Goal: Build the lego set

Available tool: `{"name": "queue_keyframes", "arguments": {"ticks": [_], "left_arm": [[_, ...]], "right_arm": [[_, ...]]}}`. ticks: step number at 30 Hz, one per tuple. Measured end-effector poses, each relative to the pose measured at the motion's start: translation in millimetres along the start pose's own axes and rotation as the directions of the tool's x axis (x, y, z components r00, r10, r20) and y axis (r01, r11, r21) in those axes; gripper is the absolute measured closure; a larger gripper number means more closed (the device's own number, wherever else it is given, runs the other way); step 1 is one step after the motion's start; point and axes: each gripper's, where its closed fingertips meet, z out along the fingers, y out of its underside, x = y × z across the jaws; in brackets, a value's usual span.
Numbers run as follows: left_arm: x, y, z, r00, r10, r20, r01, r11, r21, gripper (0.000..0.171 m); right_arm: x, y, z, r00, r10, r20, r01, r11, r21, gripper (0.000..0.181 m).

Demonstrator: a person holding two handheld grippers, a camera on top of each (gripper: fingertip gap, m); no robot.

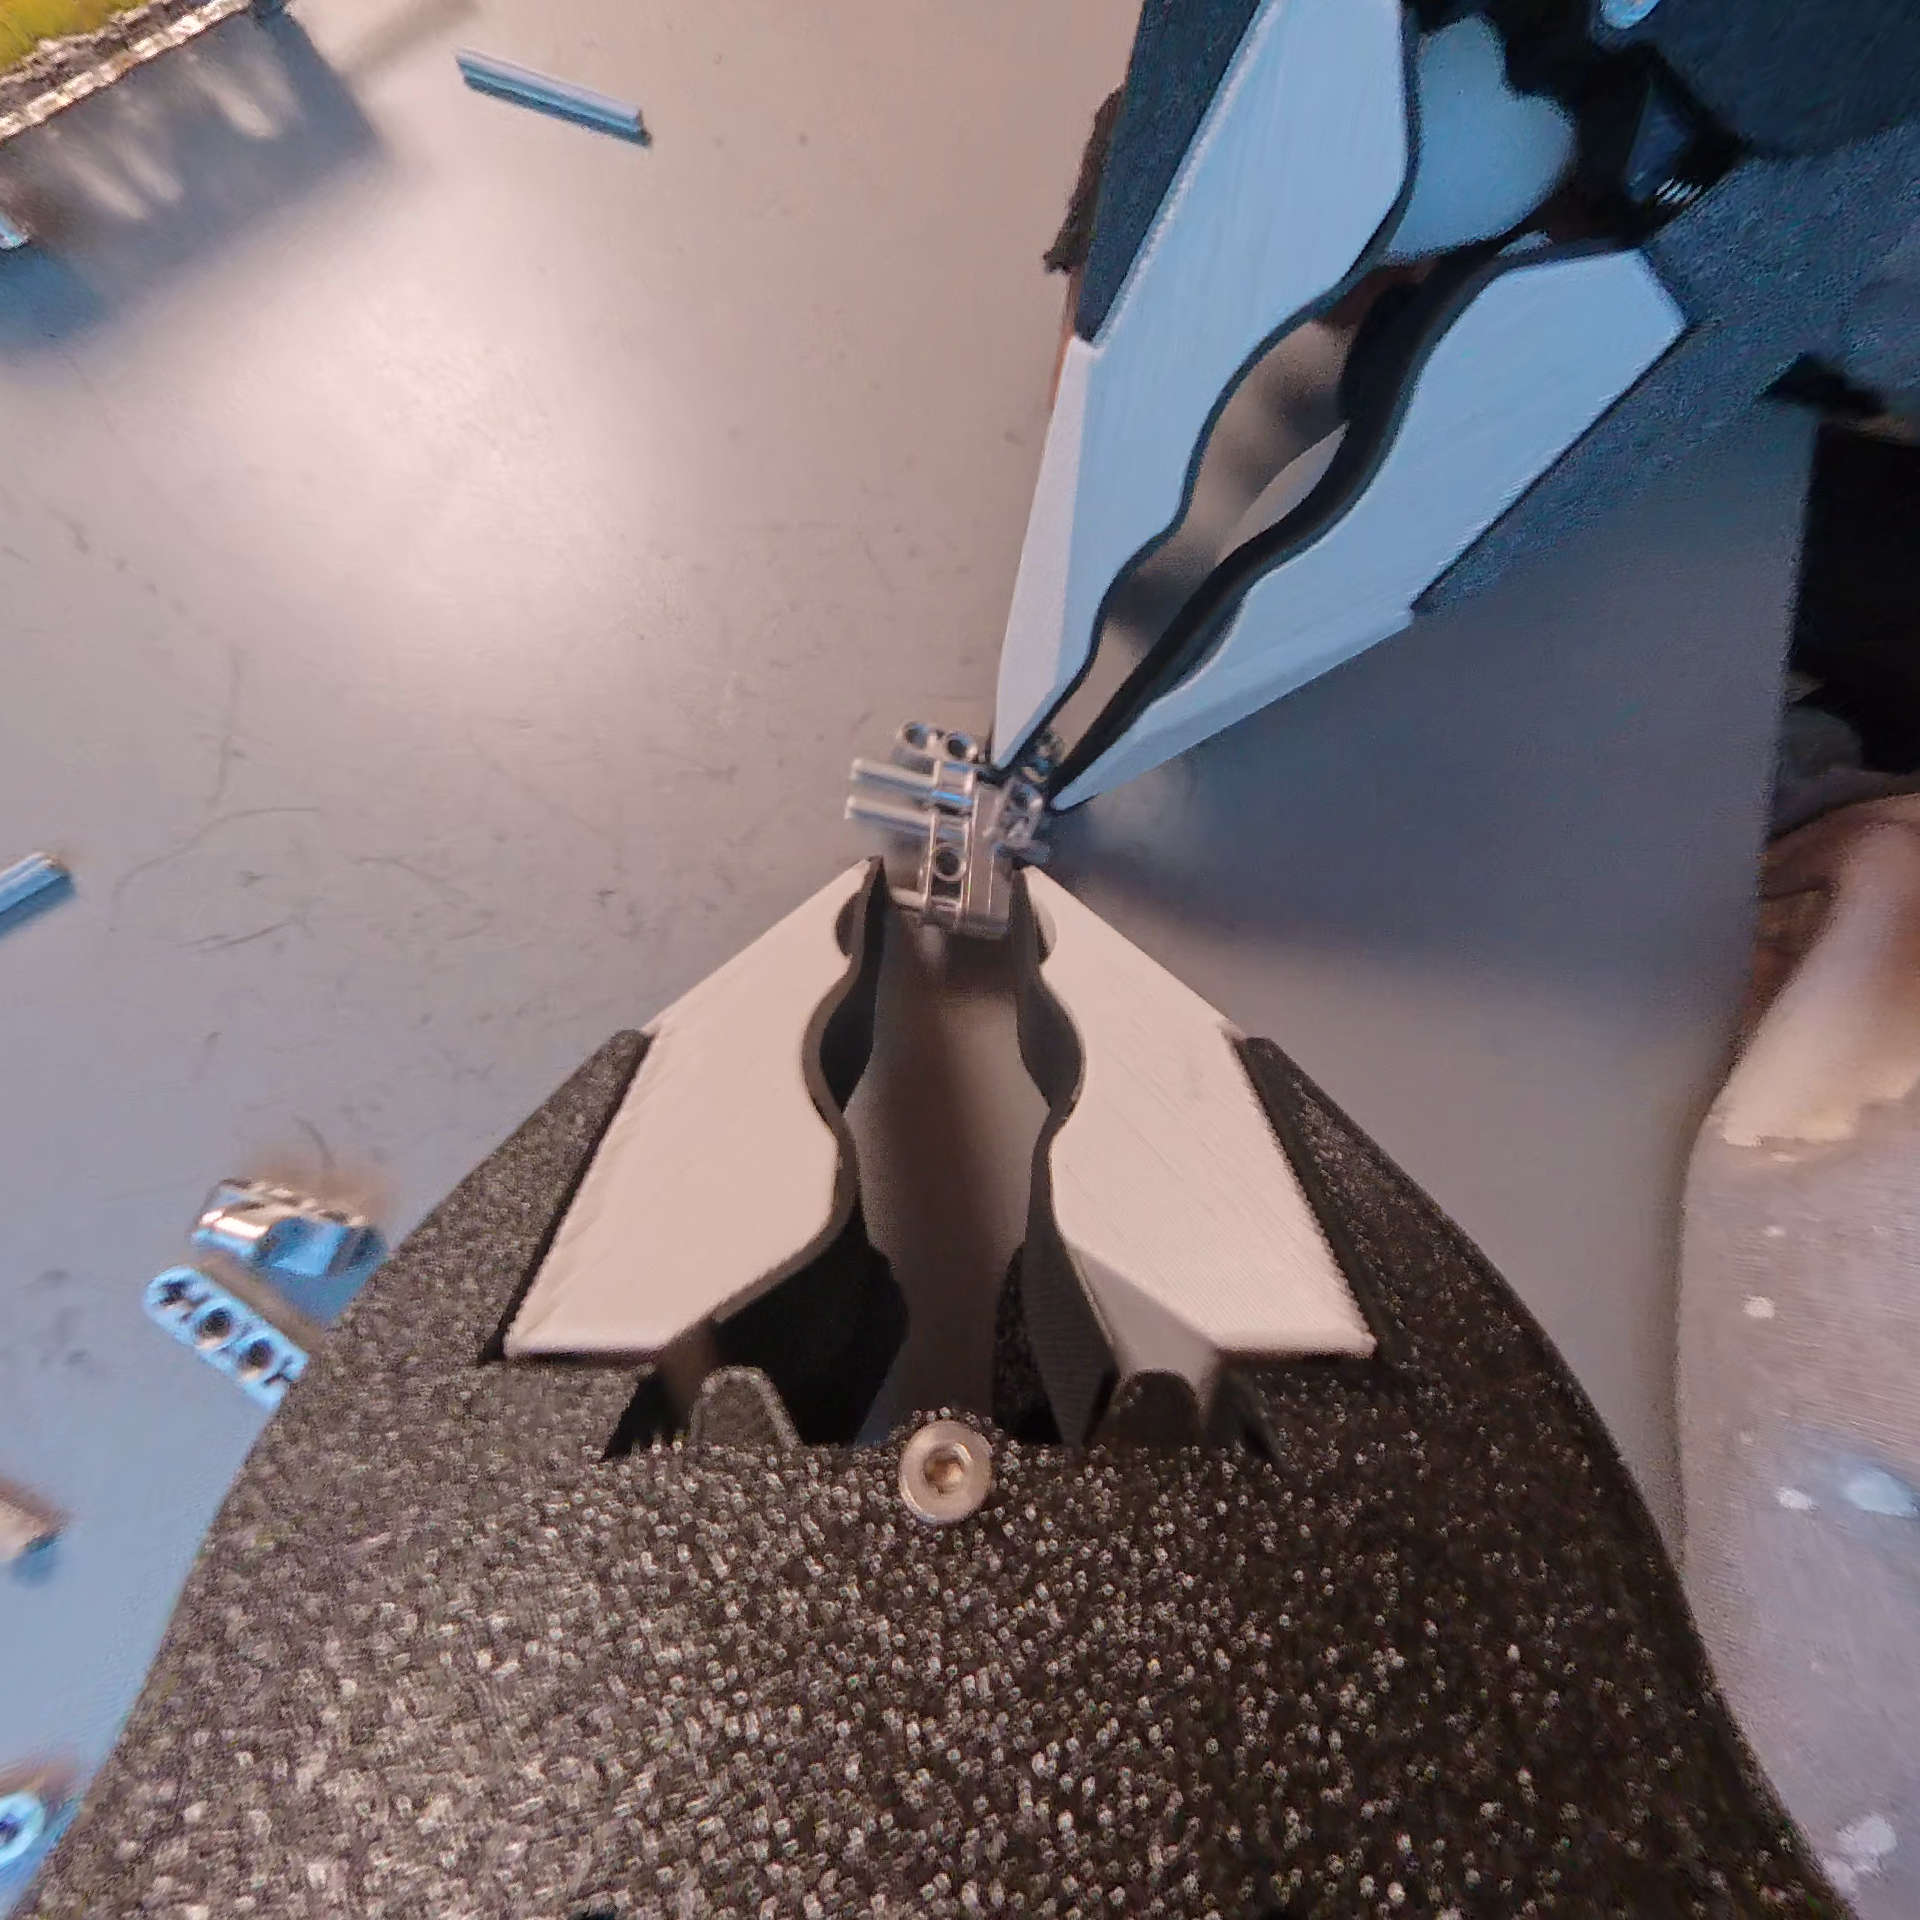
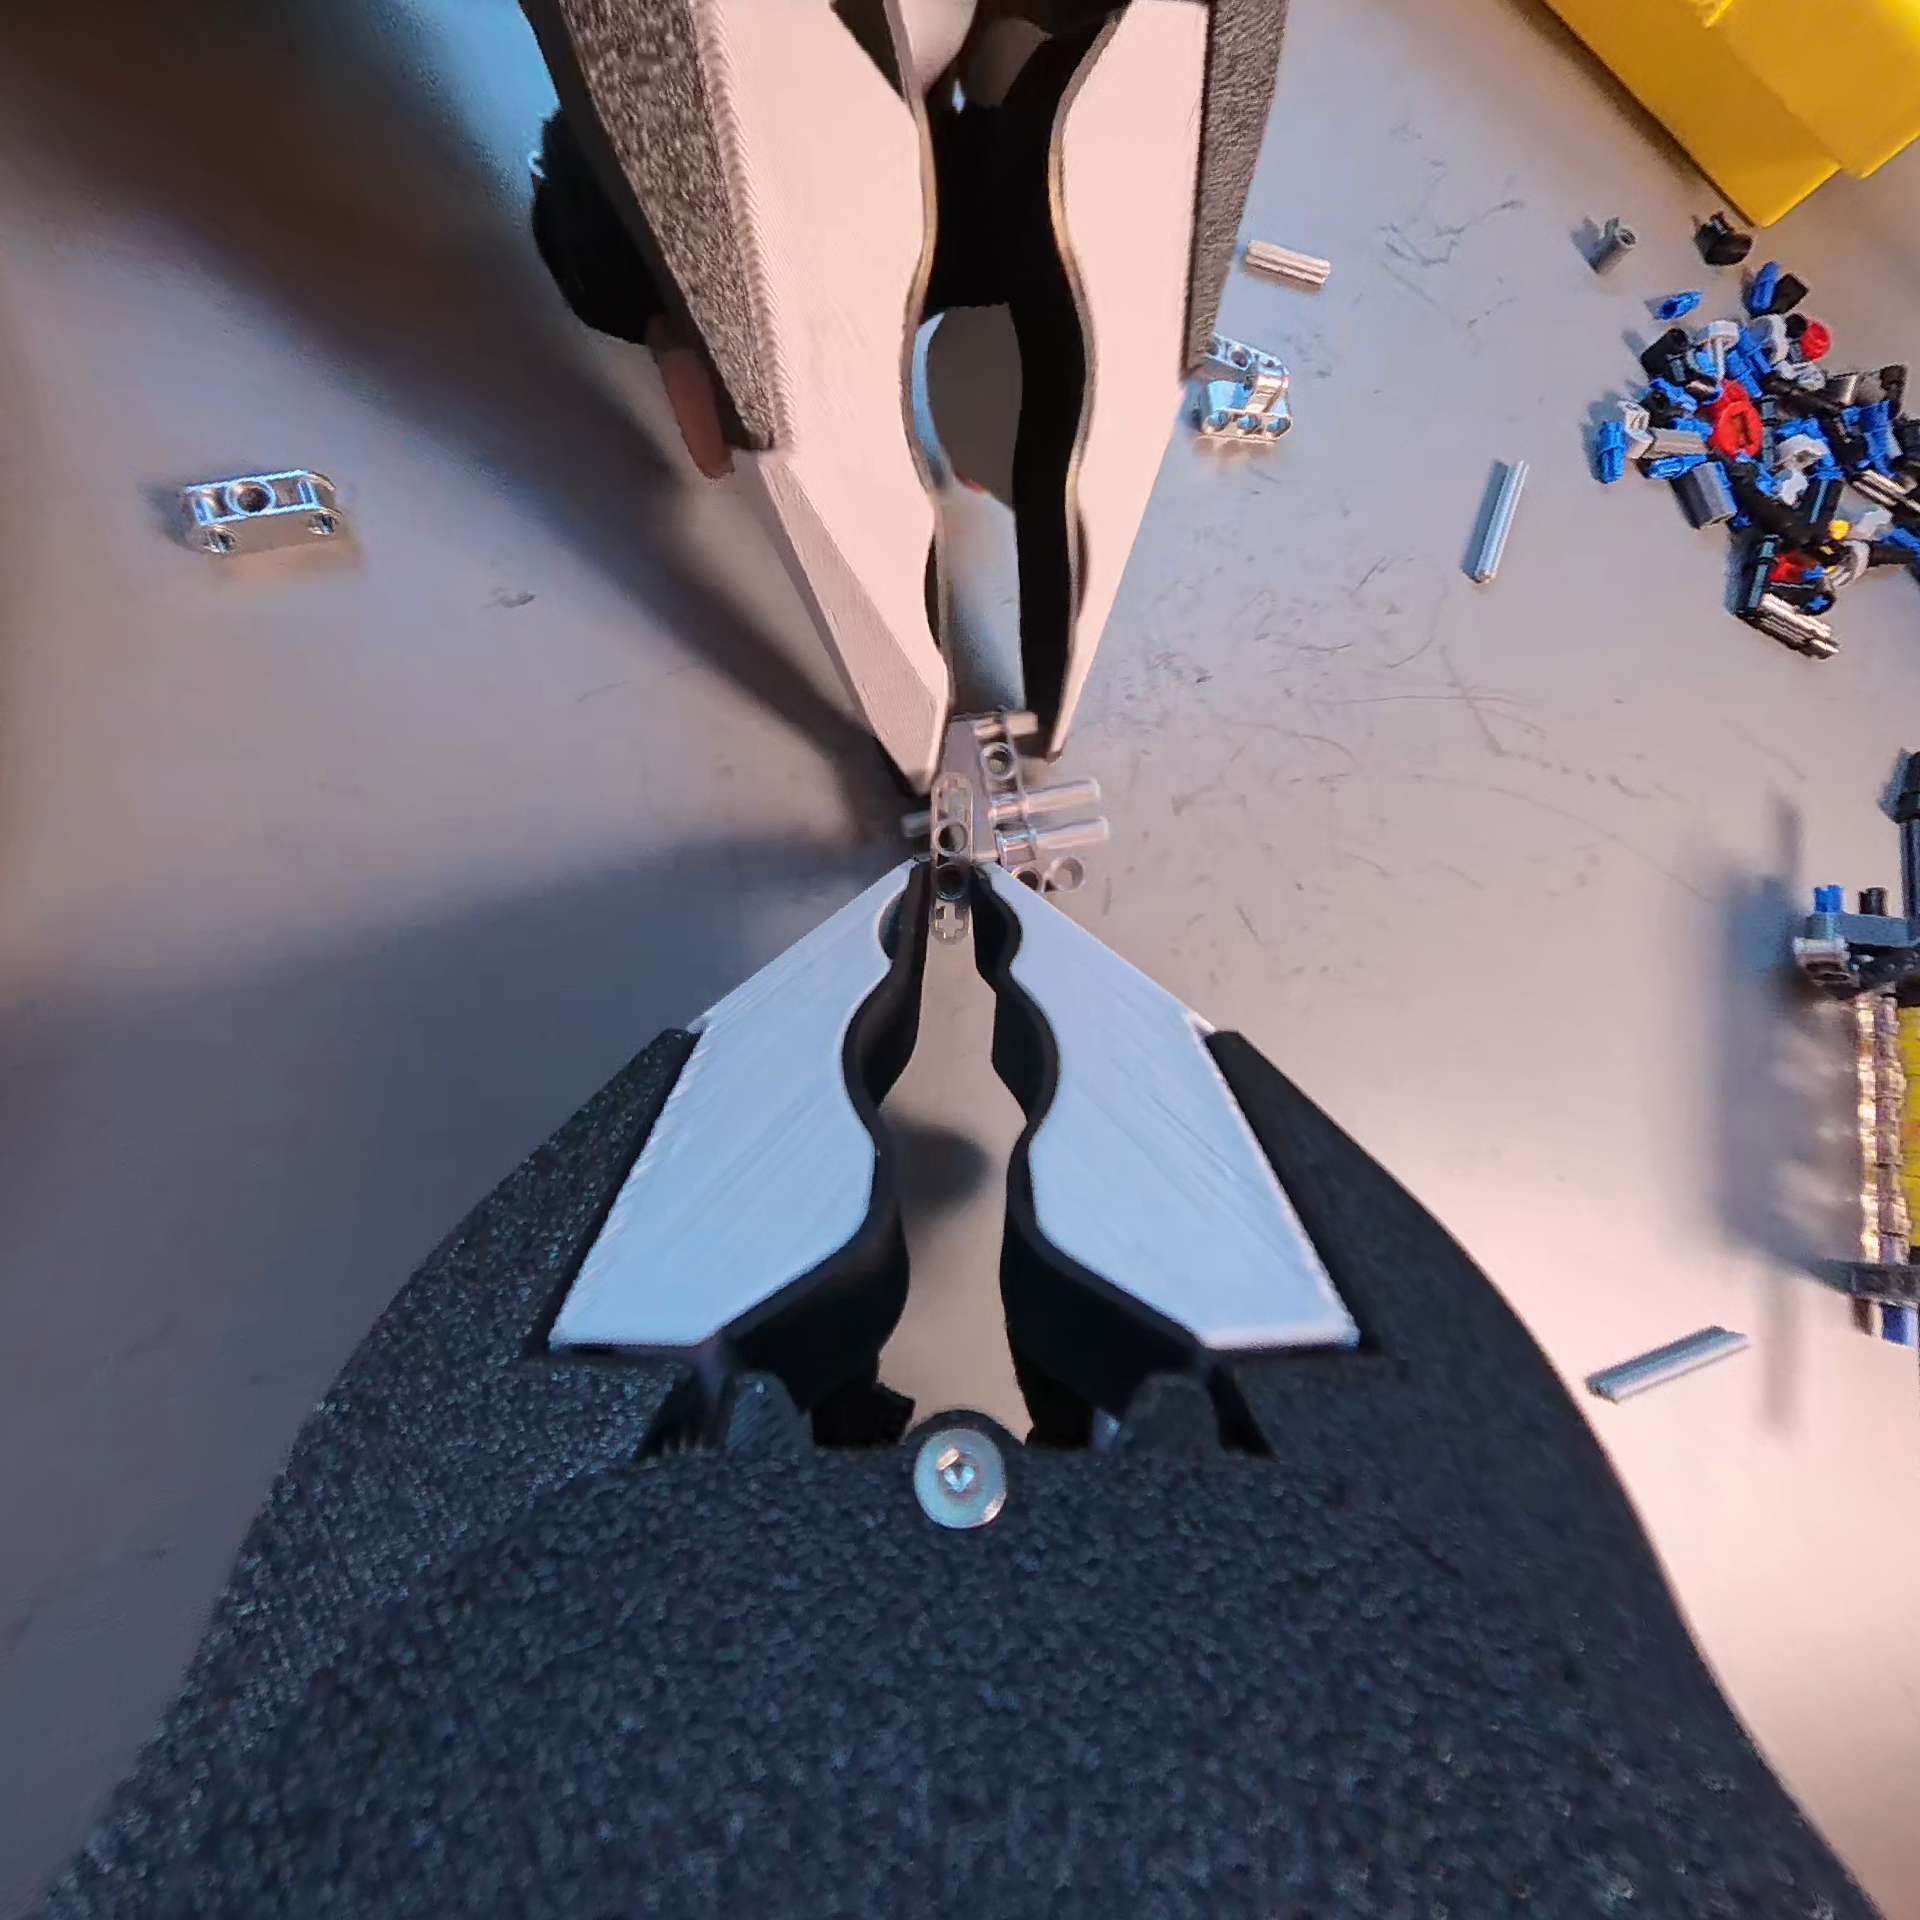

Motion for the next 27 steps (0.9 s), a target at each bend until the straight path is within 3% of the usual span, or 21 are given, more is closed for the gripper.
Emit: {"name": "queue_keyframes", "arguments": {"ticks": [4, 7, 12, 15, 23, 27], "left_arm": [[13, -10, -5, 0.99, -0.087, -0.112, 0.101, 0.987, 0.124, 0.157], [14, -16, -9, 0.983, -0.116, -0.142, 0.138, 0.978, 0.155, 0.163], [14, -14, -8, 0.998, 0.038, -0.058, -0.031, 0.992, 0.125, 0.165], [12, -2, 0, 0.991, 0.134, -0.027, -0.133, 0.99, 0.051, 0.165], [14, -8, 7, 0.964, 0.248, -0.094, -0.244, 0.968, 0.055, 0.166], [15, -15, 8, 0.941, 0.312, -0.128, -0.308, 0.95, 0.049, 0.165]], "right_arm": [[-2, 2, -1, 1.0, -0.02, -0.011, 0.02, 1.0, 0.002, 0.176], [-5, 1, -1, 0.999, -0.04, -0.015, 0.04, 0.999, -0.004, 0.176], [-10, 3, -2, 0.998, -0.062, 0.022, 0.062, 0.998, -0.008, 0.176], [-10, -3, -13, 0.997, -0.029, 0.066, 0.026, 0.998, 0.056, 0.176], [14, -25, -41, 0.996, 0.056, 0.064, -0.067, 0.98, 0.186, 0.175], [13, -27, -34, 0.998, -0.008, 0.063, 0.001, 0.995, 0.1, 0.176]]}}
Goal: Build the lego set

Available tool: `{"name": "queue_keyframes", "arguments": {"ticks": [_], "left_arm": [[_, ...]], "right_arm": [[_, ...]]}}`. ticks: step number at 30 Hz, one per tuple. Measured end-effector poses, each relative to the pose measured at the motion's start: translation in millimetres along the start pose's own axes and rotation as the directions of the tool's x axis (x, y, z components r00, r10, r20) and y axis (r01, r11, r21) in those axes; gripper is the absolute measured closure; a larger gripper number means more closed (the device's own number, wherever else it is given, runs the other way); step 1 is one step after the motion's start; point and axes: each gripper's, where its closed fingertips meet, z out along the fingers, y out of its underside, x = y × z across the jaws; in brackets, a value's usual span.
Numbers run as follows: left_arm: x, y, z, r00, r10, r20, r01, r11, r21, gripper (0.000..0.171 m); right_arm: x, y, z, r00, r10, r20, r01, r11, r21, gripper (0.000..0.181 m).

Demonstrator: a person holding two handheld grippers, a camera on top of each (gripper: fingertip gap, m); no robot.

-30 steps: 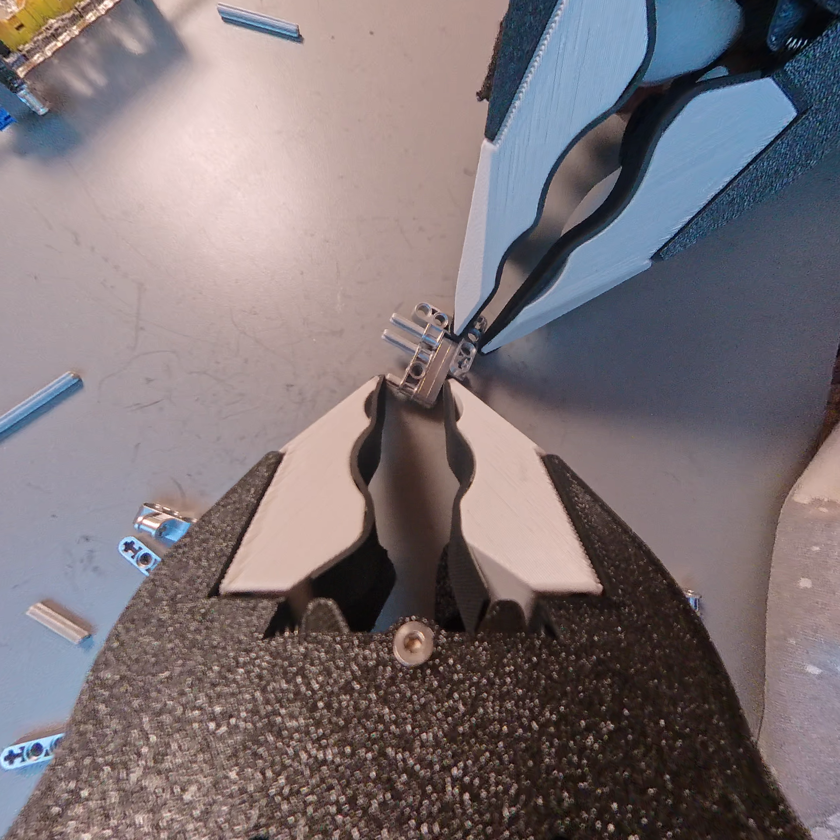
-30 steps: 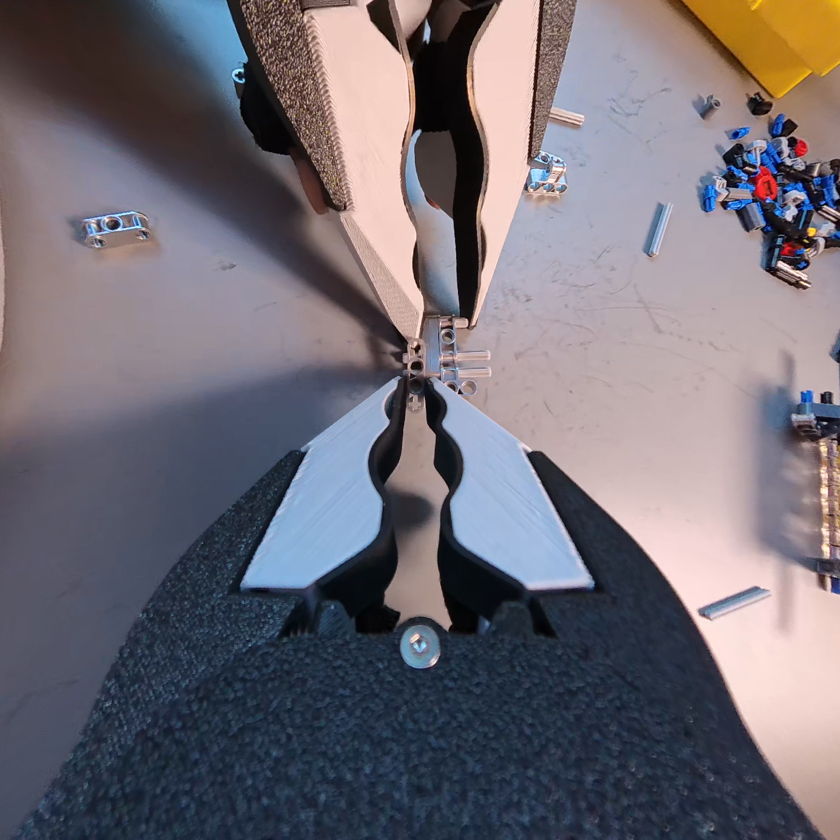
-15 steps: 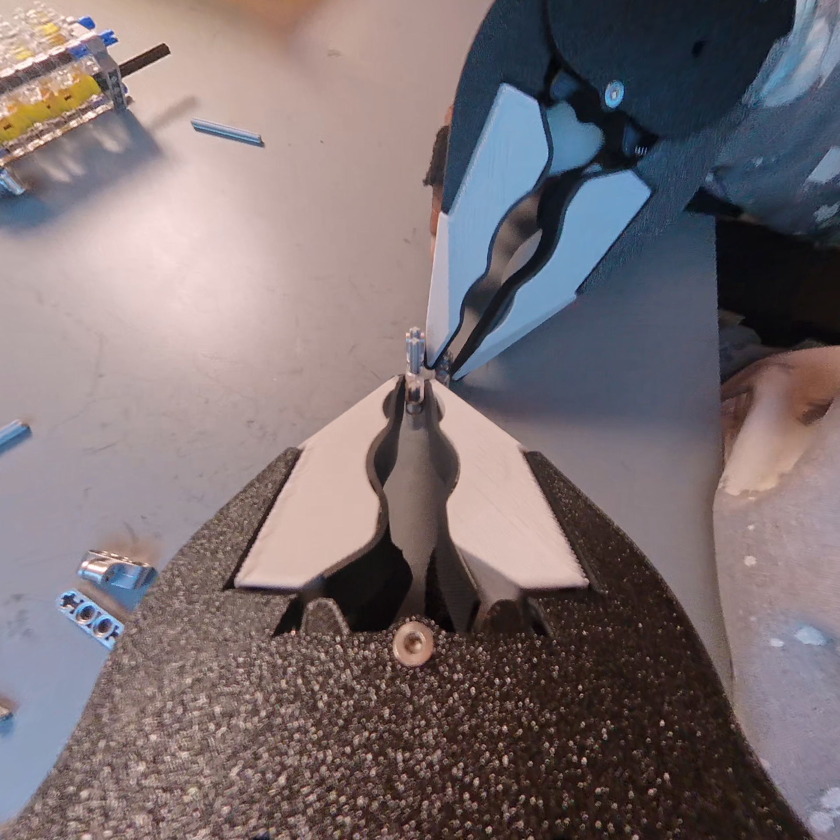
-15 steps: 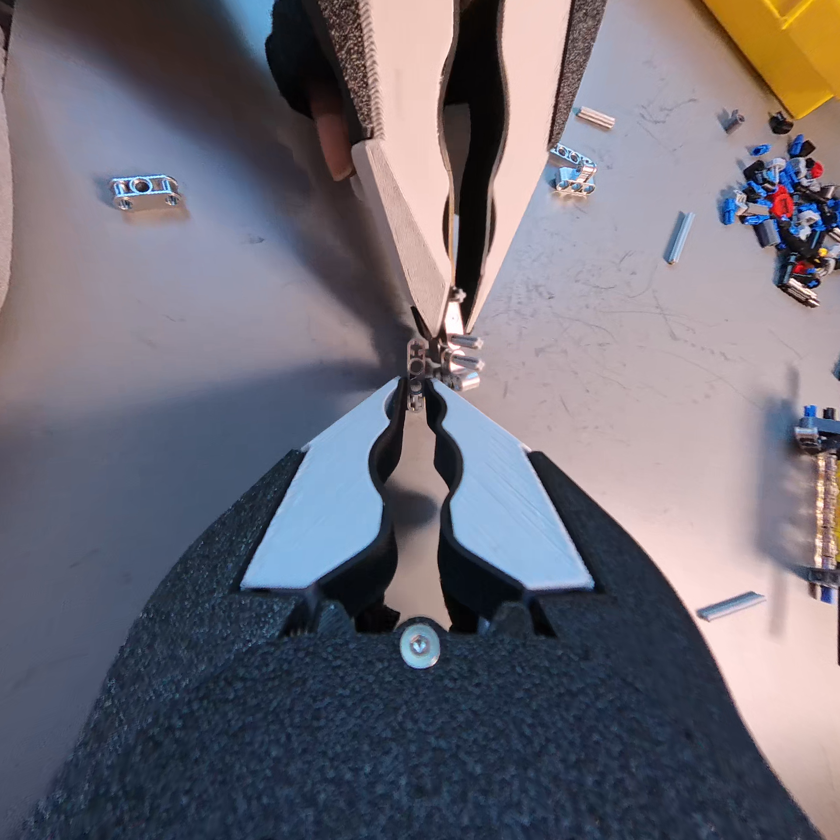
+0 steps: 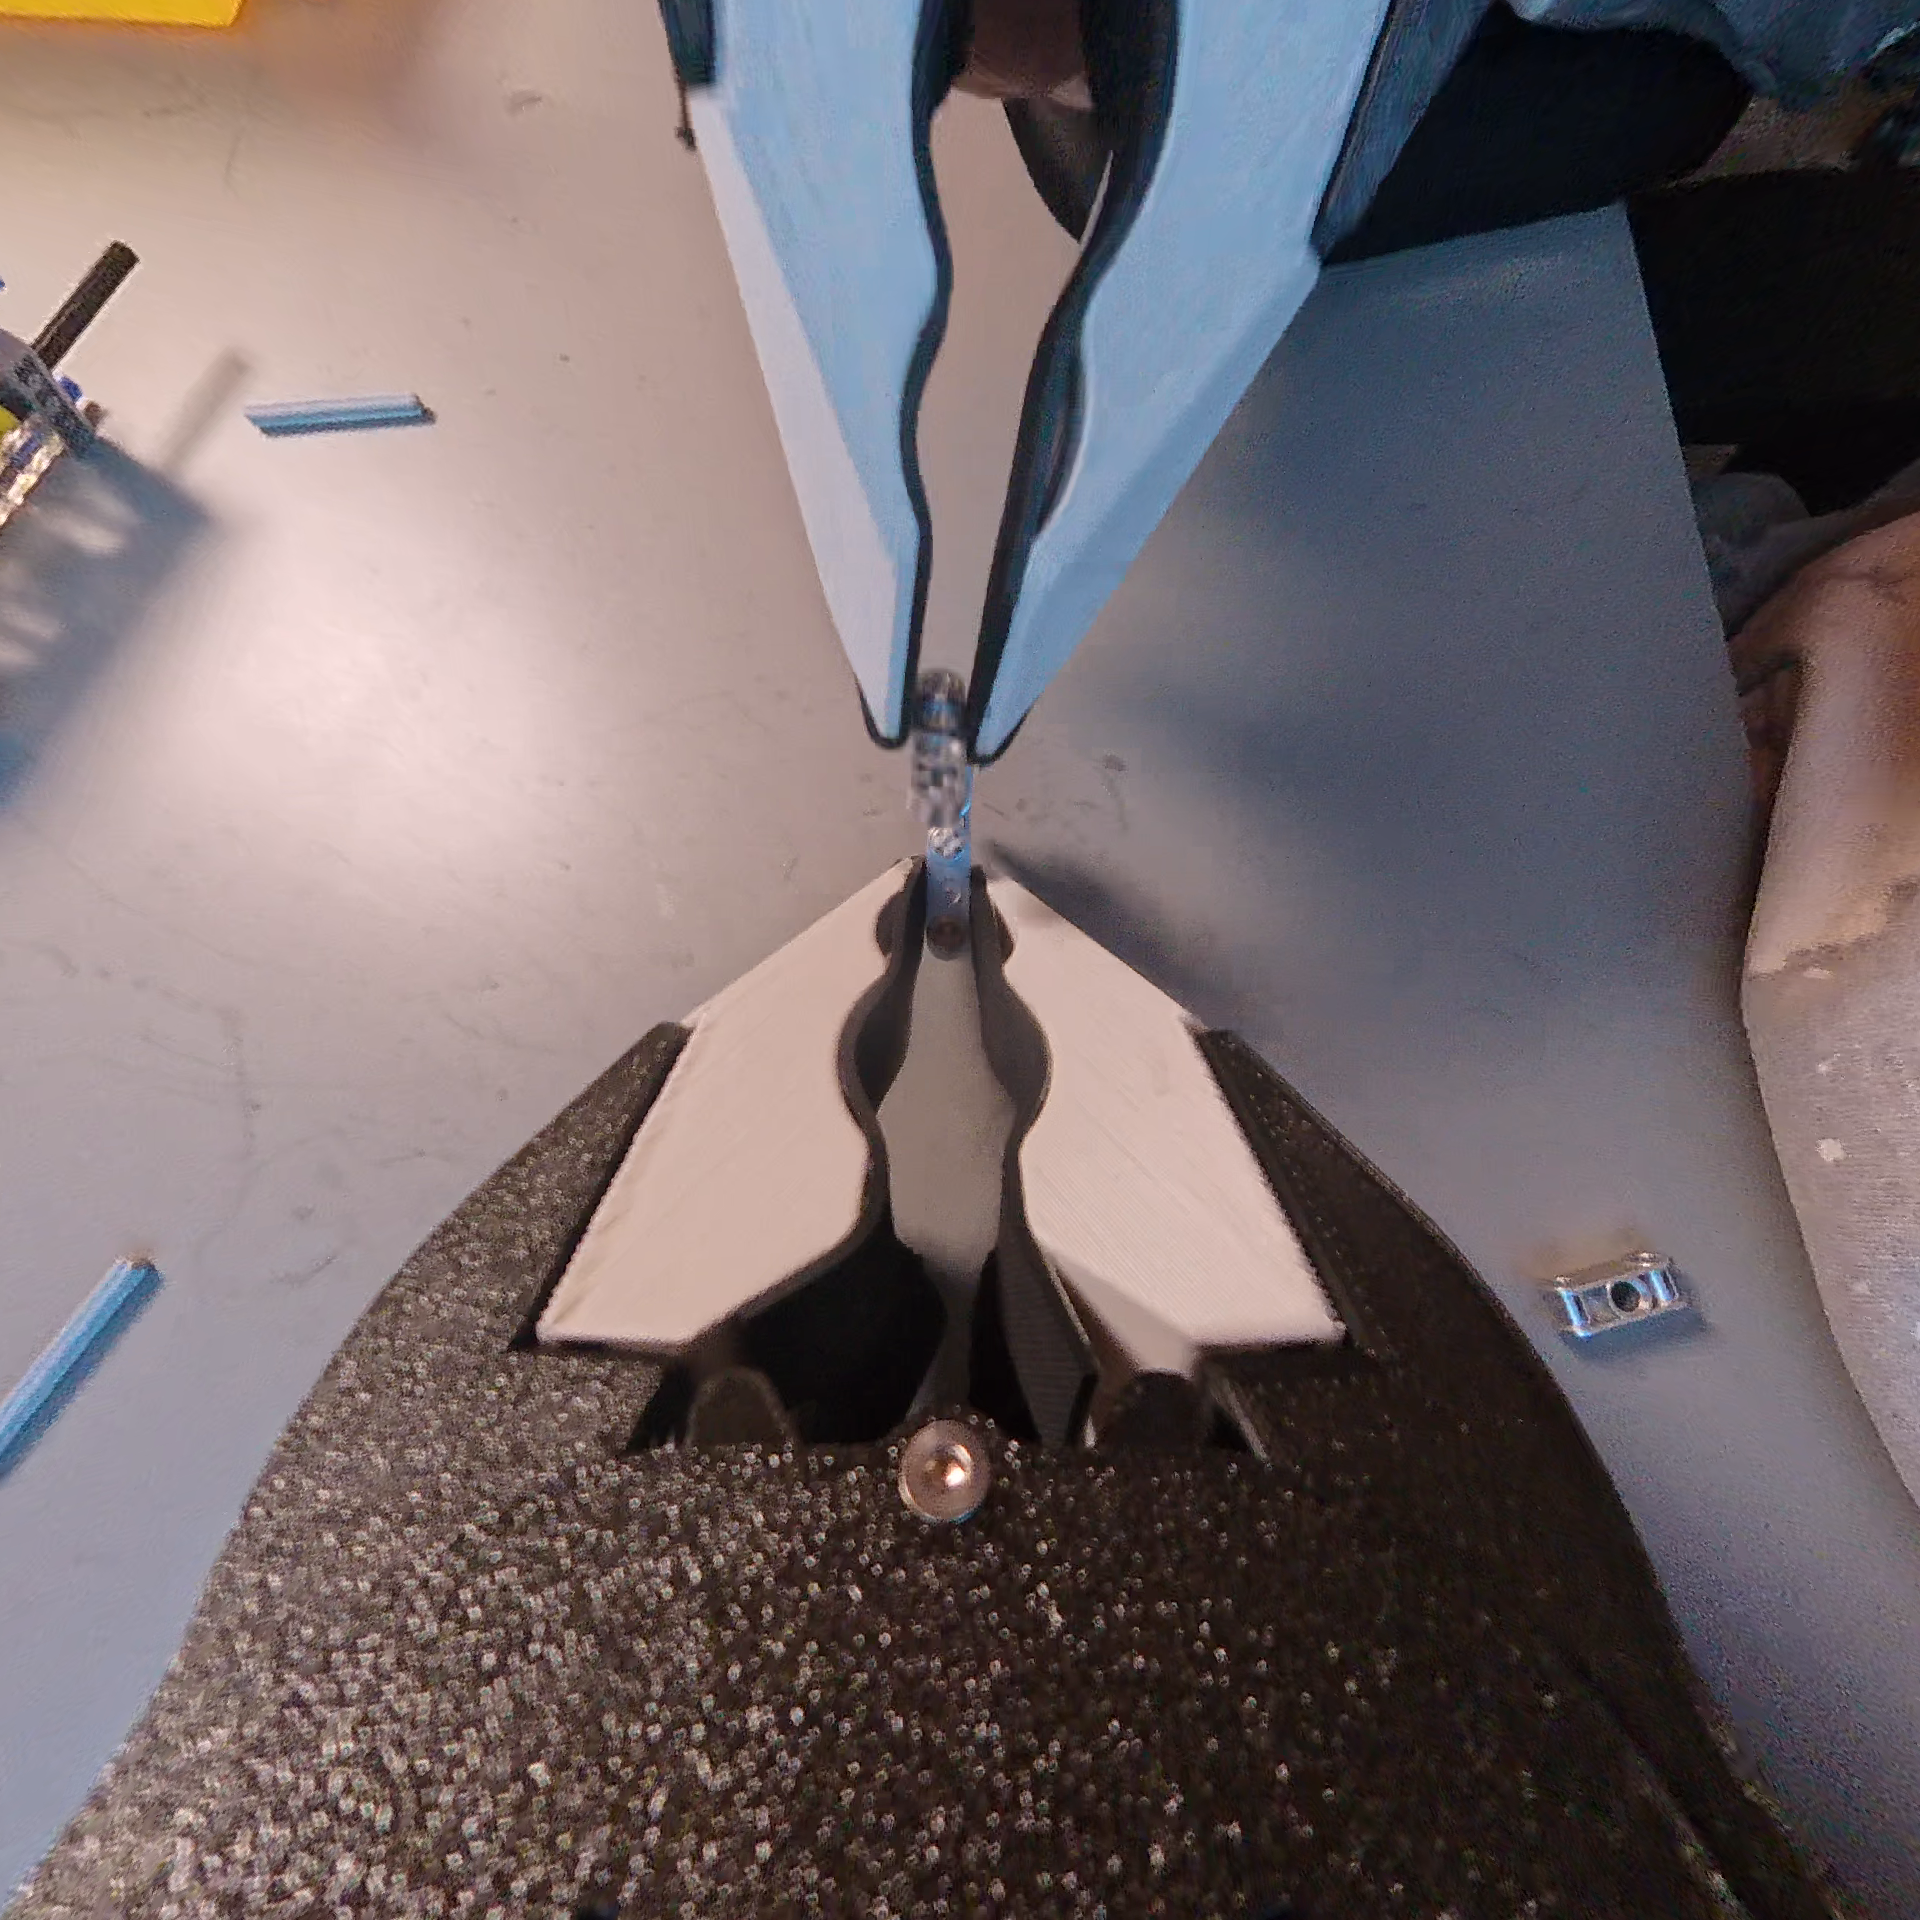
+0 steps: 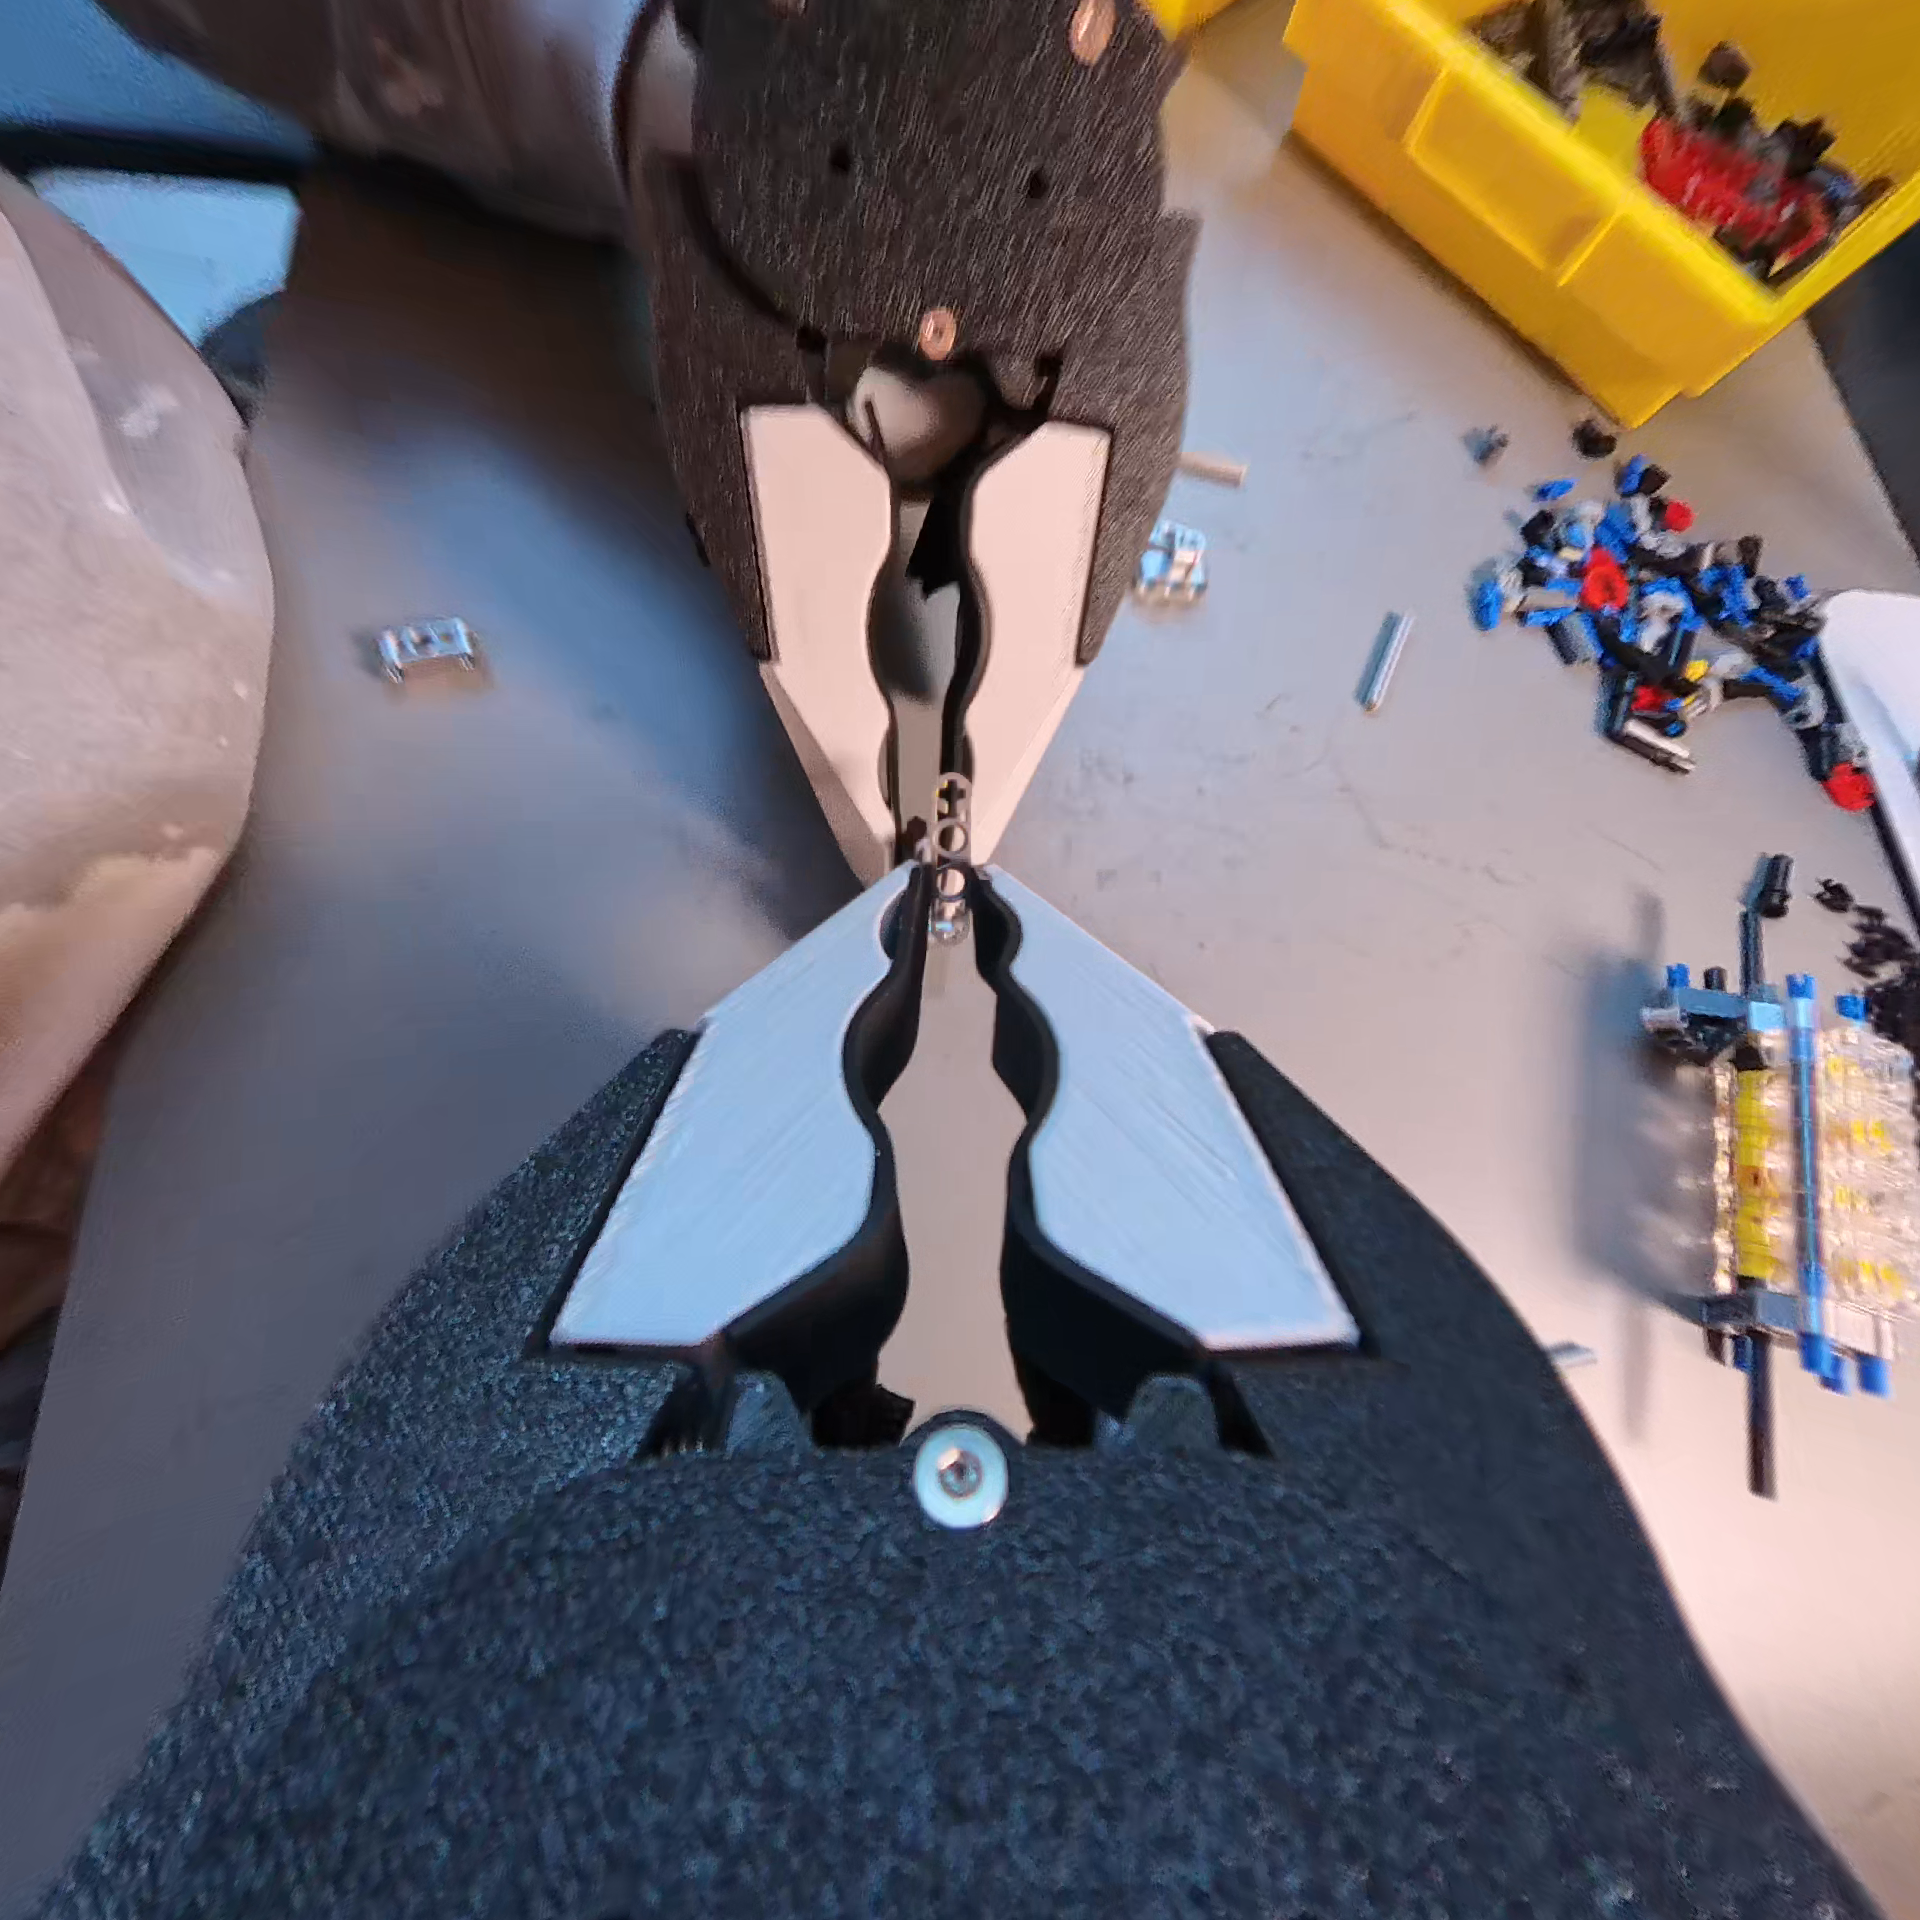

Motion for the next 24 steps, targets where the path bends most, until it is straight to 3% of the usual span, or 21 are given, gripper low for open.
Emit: {"name": "queue_keyframes", "arguments": {"ticks": [2, 10, 17, 24], "left_arm": [[-4, -1, -2, 1.0, 0.002, -0.005, -0.002, 1.0, 0.01, 0.166], [-8, -1, -16, 0.991, -0.098, -0.096, 0.11, 0.986, 0.129, 0.166], [-8, 4, -16, 0.99, -0.099, -0.103, 0.107, 0.991, 0.077, 0.166], [-9, 0, -11, 0.984, -0.096, -0.153, 0.1, 0.995, 0.017, 0.166]], "right_arm": [[1, 11, 6, 1.0, -0.023, -0.005, 0.022, 0.997, -0.071, 0.176], [3, 19, 16, 0.998, 0.059, 0.032, -0.057, 0.995, -0.079, 0.176], [10, 10, 10, 0.988, 0.14, 0.064, -0.141, 0.99, 0.005, 0.176], [8, 8, 17, 0.918, 0.316, 0.24, -0.328, 0.945, 0.011, 0.176]]}}
